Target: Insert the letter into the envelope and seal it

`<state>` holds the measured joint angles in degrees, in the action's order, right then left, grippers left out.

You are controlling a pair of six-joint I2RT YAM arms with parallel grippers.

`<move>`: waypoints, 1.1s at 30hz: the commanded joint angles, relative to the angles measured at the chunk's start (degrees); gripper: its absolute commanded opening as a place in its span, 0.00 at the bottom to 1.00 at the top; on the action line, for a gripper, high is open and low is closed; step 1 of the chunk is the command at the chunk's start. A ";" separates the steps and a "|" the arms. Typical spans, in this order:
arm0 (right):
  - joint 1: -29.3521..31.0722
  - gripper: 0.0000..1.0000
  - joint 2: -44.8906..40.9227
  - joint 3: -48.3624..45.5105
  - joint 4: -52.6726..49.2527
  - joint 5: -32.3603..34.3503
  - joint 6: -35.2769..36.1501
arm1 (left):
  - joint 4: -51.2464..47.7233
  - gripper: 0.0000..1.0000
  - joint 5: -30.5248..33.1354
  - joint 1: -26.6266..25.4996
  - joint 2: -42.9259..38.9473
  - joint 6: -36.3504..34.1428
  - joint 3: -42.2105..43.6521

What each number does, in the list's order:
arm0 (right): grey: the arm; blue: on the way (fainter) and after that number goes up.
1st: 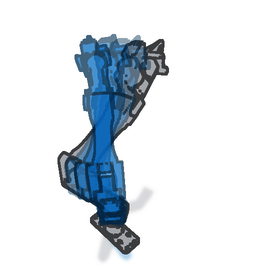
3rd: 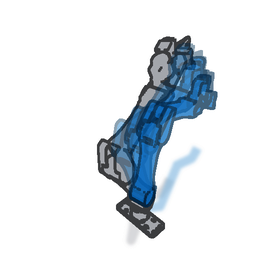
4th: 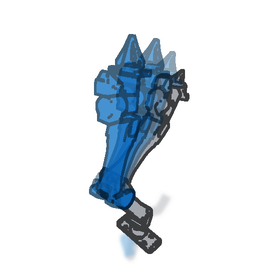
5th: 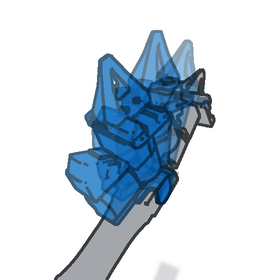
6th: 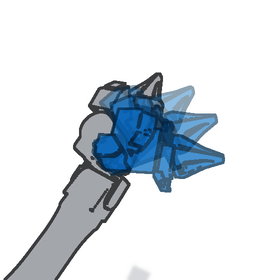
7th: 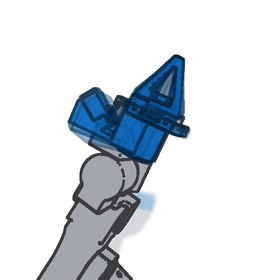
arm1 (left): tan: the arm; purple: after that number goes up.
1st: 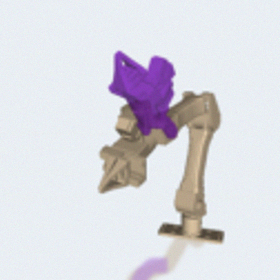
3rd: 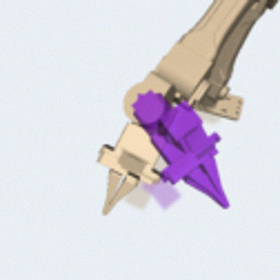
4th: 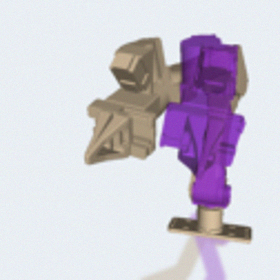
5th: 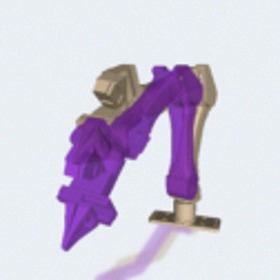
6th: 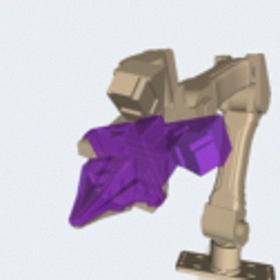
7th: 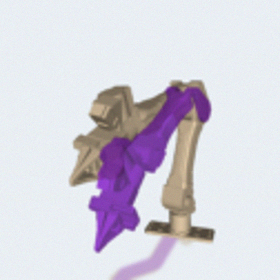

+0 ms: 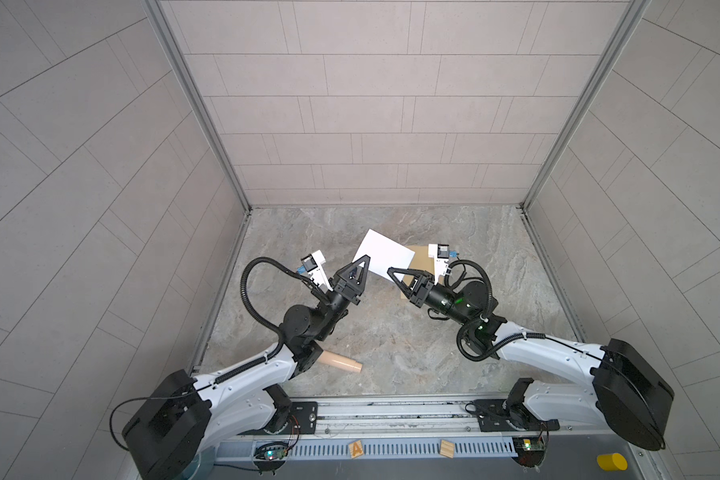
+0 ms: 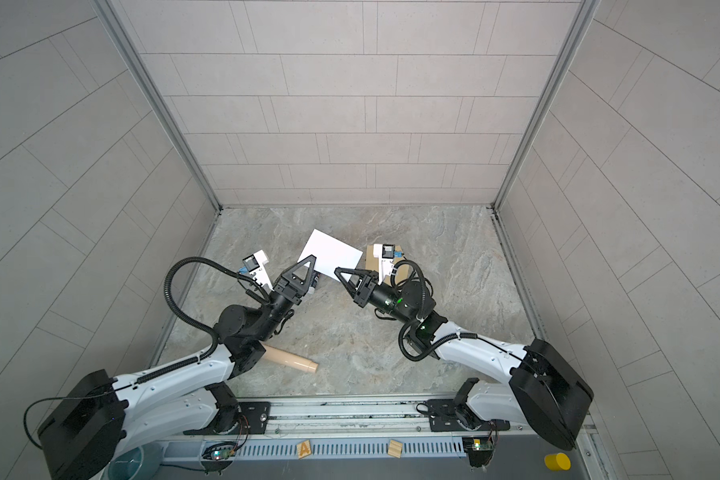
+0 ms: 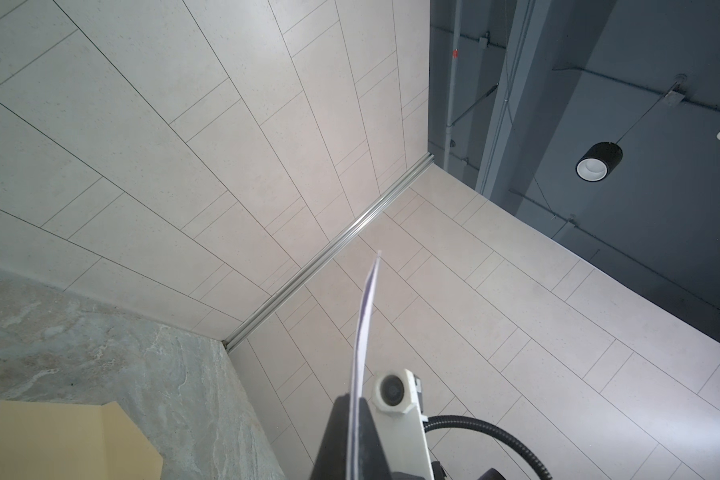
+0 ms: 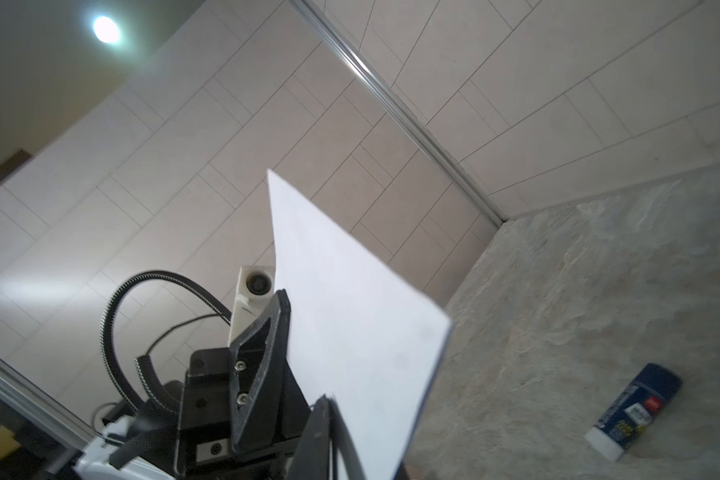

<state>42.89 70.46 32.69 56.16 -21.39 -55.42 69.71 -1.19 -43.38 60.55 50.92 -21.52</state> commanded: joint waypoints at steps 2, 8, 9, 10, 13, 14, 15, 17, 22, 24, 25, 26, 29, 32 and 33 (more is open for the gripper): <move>-1.35 0.00 -2.98 3.76 -5.63 -4.57 5.36 | 2.78 0.33 -3.76 1.43 -0.49 -2.26 0.53; -4.55 0.00 -11.47 11.82 -38.58 -10.91 31.01 | -10.98 0.78 -13.88 7.28 -9.07 -14.03 0.46; -4.57 0.00 -12.64 14.58 -48.44 -9.94 38.89 | -19.12 0.81 -15.14 7.95 -12.02 -18.01 -1.13; -4.57 0.00 -13.27 16.95 -55.83 -9.28 44.89 | -28.29 0.84 -15.22 8.07 -14.63 -22.31 -3.15; -4.57 0.00 -13.22 23.35 -75.23 -6.20 60.73 | -56.65 0.87 -14.66 8.00 -19.66 -38.24 -12.56; -4.57 0.00 -12.71 25.21 -80.17 -5.54 64.75 | -61.28 0.88 -15.31 8.00 -19.99 -41.65 -14.42; -4.53 0.00 -12.08 26.60 -83.60 -5.04 67.58 | -65.06 0.88 -16.82 8.04 -20.04 -45.31 -16.11; -4.56 0.00 -10.60 29.73 -89.92 -4.59 72.96 | -69.31 0.88 -20.68 8.04 -19.57 -49.68 -18.75; -4.57 0.00 -8.16 34.94 -99.70 -3.39 81.28 | -78.69 0.88 -29.65 8.01 -17.84 -60.15 -24.40; -4.52 0.00 -7.68 35.82 -101.14 -5.83 82.82 | -82.84 0.88 -32.99 8.04 -17.22 -65.45 -26.25; -4.52 0.00 -7.59 35.89 -101.20 -7.07 83.29 | -84.42 0.87 -34.39 8.01 -16.79 -67.56 -26.83; -4.48 0.00 -7.61 35.91 -101.19 -8.19 83.56 | -85.81 0.87 -36.29 7.94 -16.44 -69.29 -27.44; -4.00 0.00 -7.36 35.86 -101.58 -10.48 84.45 | -86.39 0.84 -41.16 7.71 -12.98 -70.98 -28.37; -3.07 0.00 -7.02 36.11 -102.46 -10.11 85.67 | -85.01 0.81 -43.57 6.85 -10.08 -70.08 -29.52; -2.93 0.00 -6.96 36.14 -102.66 -10.01 85.82 | -85.01 0.79 -43.72 6.35 -9.03 -70.29 -30.04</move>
<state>39.33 63.33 67.70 -43.68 -29.61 26.89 -14.06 -39.92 -36.14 49.87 -16.49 -48.97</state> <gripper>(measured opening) 0.047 0.807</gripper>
